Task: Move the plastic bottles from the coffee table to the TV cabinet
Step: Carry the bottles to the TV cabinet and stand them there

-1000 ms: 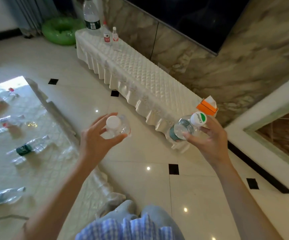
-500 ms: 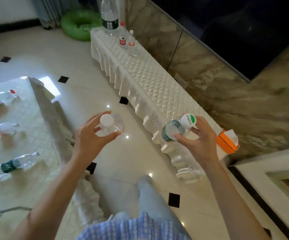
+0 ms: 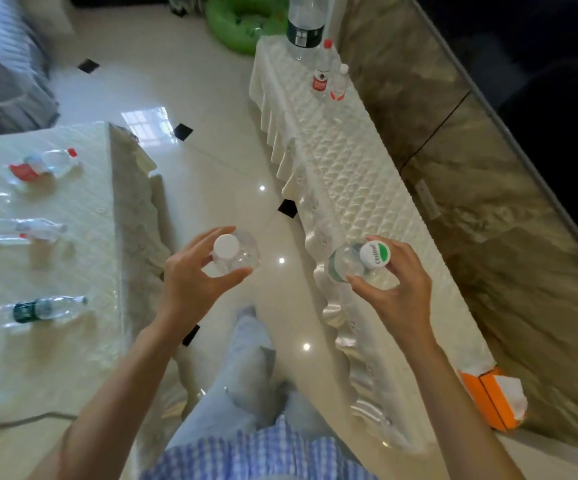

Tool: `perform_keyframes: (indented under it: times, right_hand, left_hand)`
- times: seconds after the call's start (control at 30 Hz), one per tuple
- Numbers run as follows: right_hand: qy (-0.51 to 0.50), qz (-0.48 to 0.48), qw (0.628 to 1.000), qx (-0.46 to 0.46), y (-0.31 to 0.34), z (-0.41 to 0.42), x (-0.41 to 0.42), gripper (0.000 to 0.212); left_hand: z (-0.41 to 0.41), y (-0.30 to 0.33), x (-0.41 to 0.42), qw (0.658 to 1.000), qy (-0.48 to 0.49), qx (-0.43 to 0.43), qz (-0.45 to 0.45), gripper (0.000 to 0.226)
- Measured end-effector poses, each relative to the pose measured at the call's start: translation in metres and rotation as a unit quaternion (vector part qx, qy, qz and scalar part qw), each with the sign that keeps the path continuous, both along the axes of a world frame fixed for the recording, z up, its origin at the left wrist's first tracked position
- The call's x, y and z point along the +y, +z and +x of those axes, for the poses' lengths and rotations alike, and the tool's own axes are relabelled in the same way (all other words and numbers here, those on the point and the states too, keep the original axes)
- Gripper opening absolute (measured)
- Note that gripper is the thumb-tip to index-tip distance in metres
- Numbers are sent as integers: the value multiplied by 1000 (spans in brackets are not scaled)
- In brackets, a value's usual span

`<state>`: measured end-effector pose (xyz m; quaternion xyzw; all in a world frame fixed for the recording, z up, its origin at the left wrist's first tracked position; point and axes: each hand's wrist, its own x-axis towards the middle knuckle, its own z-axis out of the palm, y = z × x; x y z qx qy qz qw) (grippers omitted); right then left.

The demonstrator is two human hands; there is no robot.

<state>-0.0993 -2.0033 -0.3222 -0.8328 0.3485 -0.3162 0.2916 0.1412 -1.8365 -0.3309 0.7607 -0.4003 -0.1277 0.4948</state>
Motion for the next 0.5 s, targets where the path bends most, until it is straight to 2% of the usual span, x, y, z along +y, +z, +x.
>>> perform_keyframes:
  times: [0.23,0.5]
  right_hand:
    - [-16,0,1000,9,-7,96,-67,57]
    - [-61,11,998,13,-12,181,-145,57]
  left_hand:
    - [94,-7,-84,995,-54,-70,36,59]
    - [180,-4,-175,994,-73,-71,47,60]
